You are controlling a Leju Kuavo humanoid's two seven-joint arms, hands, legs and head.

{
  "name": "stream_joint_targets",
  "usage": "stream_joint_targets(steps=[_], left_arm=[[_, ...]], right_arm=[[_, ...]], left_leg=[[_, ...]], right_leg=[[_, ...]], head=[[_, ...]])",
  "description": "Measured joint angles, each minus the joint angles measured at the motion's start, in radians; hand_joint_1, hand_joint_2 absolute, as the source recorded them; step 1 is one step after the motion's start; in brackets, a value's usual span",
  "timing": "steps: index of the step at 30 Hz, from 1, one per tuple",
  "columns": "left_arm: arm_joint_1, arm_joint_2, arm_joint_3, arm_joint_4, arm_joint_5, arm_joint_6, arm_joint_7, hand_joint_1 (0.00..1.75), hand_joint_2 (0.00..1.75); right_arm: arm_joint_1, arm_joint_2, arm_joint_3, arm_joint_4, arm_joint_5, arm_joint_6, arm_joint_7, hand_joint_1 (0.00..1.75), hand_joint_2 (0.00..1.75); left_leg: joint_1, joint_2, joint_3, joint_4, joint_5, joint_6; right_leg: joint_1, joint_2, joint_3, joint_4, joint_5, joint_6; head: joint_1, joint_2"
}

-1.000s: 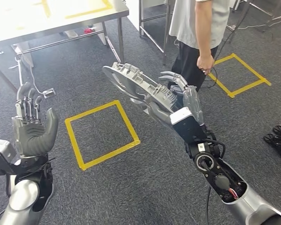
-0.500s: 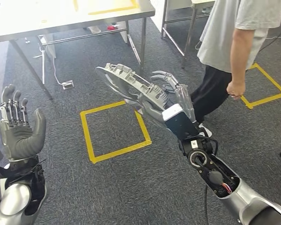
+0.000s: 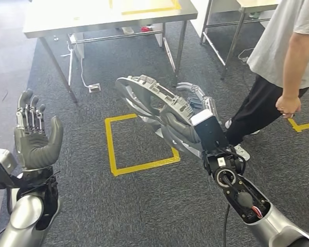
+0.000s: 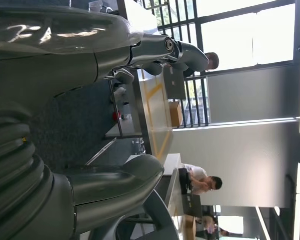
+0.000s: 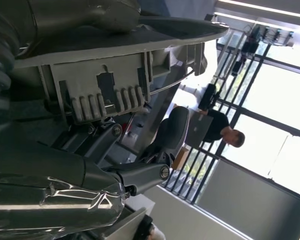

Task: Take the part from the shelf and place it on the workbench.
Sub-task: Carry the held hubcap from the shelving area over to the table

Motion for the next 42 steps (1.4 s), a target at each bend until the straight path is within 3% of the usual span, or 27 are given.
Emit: stream_joint_targets(steps=[13, 28, 30, 32, 34, 36, 37, 38, 40, 41, 42], left_arm=[[-0.002, 0.001, -0.001, 0.004, -0.004, 0.000, -0.001, 0.00, 1.75], [-0.010, 0.000, -0.002, 0.018, 0.008, -0.001, 0.011, 0.00, 1.75], [-0.011, 0.000, -0.002, 0.018, 0.006, 0.000, 0.015, 0.00, 1.75], [-0.013, -0.001, -0.003, 0.018, 0.003, -0.001, 0.017, 0.00, 1.75], [-0.014, -0.004, -0.003, 0.018, 0.001, -0.003, 0.019, 0.00, 1.75], [-0.015, -0.007, -0.003, 0.019, 0.000, -0.005, 0.021, 0.00, 1.75], [-0.014, -0.008, -0.003, 0.019, 0.000, -0.006, 0.021, 0.00, 1.75], [-0.013, -0.009, -0.003, 0.019, 0.000, -0.008, 0.022, 0.00, 1.75], [-0.013, -0.010, -0.003, 0.020, 0.000, -0.009, 0.022, 0.00, 1.75], [-0.013, -0.010, -0.003, 0.020, 0.000, -0.010, 0.022, 0.00, 1.75], [-0.013, -0.010, -0.003, 0.020, 0.000, -0.010, 0.023, 0.00, 1.75]], right_arm=[[0.001, 0.001, -0.008, 0.000, -0.001, -0.001, 0.007, 1.75, 1.75], [0.002, 0.001, -0.008, -0.003, -0.020, 0.009, 0.018, 1.75, 1.75], [0.002, 0.002, -0.009, -0.006, -0.020, 0.011, 0.023, 1.75, 1.75], [0.005, 0.002, -0.010, -0.012, -0.020, 0.016, 0.027, 1.75, 1.75], [0.007, 0.002, -0.013, -0.018, -0.019, 0.019, 0.029, 1.75, 1.75], [0.009, 0.003, -0.016, -0.020, -0.019, 0.021, 0.031, 1.75, 1.75], [0.012, 0.003, -0.017, -0.020, -0.020, 0.021, 0.031, 1.75, 1.75], [0.014, 0.003, -0.018, -0.020, -0.020, 0.022, 0.032, 1.75, 1.75], [0.018, 0.003, -0.019, -0.020, -0.020, 0.023, 0.034, 1.75, 1.75], [0.018, 0.003, -0.019, -0.020, -0.020, 0.023, 0.035, 1.75, 1.75], [0.019, 0.003, -0.019, -0.021, -0.020, 0.023, 0.034, 1.75, 1.75]], left_leg=[[0.004, 0.002, 0.006, -0.012, 0.004, -0.007], [0.003, 0.002, 0.006, -0.012, 0.003, -0.009], [0.000, 0.001, 0.009, -0.016, 0.001, -0.001], [0.007, 0.004, 0.031, -0.047, 0.006, 0.010], [0.017, 0.008, 0.057, -0.076, 0.013, 0.014], [0.021, 0.010, 0.067, -0.079, 0.009, 0.013], [0.024, 0.010, 0.069, -0.077, 0.005, 0.009], [0.028, 0.009, 0.072, -0.074, 0.000, 0.003], [0.040, 0.005, 0.076, -0.057, -0.016, -0.014], [0.045, 0.003, 0.075, -0.046, -0.027, -0.025], [0.046, 0.002, 0.071, -0.031, -0.035, -0.035]], right_leg=[[0.004, 0.003, 0.000, -0.001, 0.000, -0.007], [0.003, 0.002, 0.001, -0.003, -0.001, -0.007], [0.000, 0.002, 0.007, -0.014, 0.001, -0.001], [0.000, 0.001, 0.009, -0.014, -0.004, 0.007], [0.000, 0.000, -0.026, 0.065, -0.044, 0.012], [-0.007, 0.001, -0.095, 0.201, -0.098, 0.022], [-0.012, 0.000, -0.122, 0.246, -0.107, 0.027], [-0.018, 0.000, -0.131, 0.254, -0.096, 0.034], [-0.033, -0.001, -0.092, 0.151, -0.022, 0.052], [-0.038, 0.001, -0.062, 0.087, 0.004, 0.063], [-0.042, 0.005, -0.038, 0.038, 0.019, 0.064]], head=[[-0.027, 0.000], [-0.031, 0.000], [-0.033, 0.000], [-0.034, 0.000], [-0.027, 0.000], [-0.018, 0.000], [-0.016, 0.000], [-0.014, 0.000], [-0.009, 0.000], [-0.002, 0.000], [0.003, 0.000]])
